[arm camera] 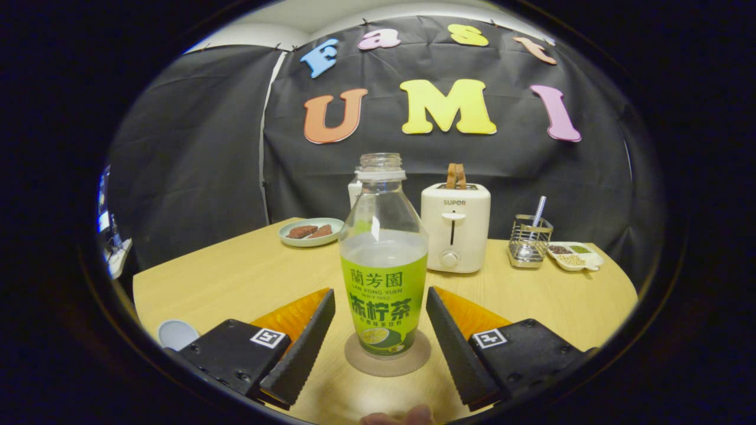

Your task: Take the bottle from table, then pour the juice into the cup, finally place the bottle on the coaster

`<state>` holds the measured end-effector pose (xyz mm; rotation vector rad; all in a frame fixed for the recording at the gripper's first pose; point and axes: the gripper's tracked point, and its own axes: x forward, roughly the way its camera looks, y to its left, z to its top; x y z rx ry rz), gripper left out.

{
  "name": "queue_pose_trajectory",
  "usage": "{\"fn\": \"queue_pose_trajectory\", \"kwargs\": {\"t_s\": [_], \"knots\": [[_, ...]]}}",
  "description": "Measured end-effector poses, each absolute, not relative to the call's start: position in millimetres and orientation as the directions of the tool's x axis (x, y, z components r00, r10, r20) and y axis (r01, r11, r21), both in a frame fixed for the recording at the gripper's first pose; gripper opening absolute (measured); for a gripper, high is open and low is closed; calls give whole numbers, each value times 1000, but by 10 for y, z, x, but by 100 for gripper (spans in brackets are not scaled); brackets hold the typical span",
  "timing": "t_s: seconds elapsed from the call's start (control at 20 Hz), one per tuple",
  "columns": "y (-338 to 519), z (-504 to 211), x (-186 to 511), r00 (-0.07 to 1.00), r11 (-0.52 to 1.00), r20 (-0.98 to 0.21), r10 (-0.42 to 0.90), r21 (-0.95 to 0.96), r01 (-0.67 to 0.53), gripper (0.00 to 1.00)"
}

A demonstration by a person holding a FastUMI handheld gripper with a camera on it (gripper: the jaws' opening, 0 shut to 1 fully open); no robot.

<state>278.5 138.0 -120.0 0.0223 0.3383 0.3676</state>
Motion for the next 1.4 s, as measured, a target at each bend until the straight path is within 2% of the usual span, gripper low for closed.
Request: {"fn": "queue_pose_trajectory", "kwargs": {"t_s": [0.3,0.6,0.95,1.4], "knots": [[1223,-993,2249,896,944,-301,327,53,-326,99],[902,-440,1120,949,963,-175,262,-20,-270,100],[687,-137,-154,982,983,-80,173,-41,-177,100],[485,-85,-728,994,995,-49,94,24,-92,100]]}}
